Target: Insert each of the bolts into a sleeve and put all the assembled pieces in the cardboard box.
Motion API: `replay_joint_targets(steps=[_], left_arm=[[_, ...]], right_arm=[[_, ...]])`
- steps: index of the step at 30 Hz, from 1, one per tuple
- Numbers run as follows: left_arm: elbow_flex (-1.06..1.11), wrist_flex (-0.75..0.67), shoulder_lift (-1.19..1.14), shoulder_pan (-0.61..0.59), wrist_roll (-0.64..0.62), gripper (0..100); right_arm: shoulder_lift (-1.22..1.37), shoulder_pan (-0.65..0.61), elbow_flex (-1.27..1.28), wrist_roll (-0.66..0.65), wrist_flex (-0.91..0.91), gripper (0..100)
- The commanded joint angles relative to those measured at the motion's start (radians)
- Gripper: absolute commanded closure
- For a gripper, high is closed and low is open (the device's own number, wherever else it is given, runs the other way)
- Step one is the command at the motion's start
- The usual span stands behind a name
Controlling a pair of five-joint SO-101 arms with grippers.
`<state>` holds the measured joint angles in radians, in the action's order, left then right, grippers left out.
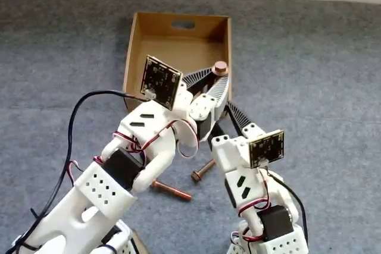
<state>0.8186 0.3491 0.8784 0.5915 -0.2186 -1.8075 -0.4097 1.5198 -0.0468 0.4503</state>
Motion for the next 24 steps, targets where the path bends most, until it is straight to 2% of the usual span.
replay_joint_targets(steps=[1, 7, 17, 20, 24], left_arm=[[-0.027, 0.04, 0.004, 0.001, 0.005, 99], [-0.027, 0.107, 0.004, 0.007, 0.005, 99], [-0.031, 0.321, 0.005, -0.002, -0.002, 98], [-0.033, 0.359, 0.005, -0.002, -0.014, 92], [-0.062, 0.43, 0.005, -0.002, -0.141, 83]], right_arm=[[-0.005, -0.004, -0.004, 0.012, 0.004, 99.3], [-0.005, -0.004, -0.004, 0.012, 0.004, 99.3], [-0.005, -0.004, -0.002, 0.012, 0.004, 99.3], [-0.005, -0.004, -0.002, 0.012, 0.004, 99.3], [-0.005, -0.004, -0.002, 0.012, 0.005, 99.3]])
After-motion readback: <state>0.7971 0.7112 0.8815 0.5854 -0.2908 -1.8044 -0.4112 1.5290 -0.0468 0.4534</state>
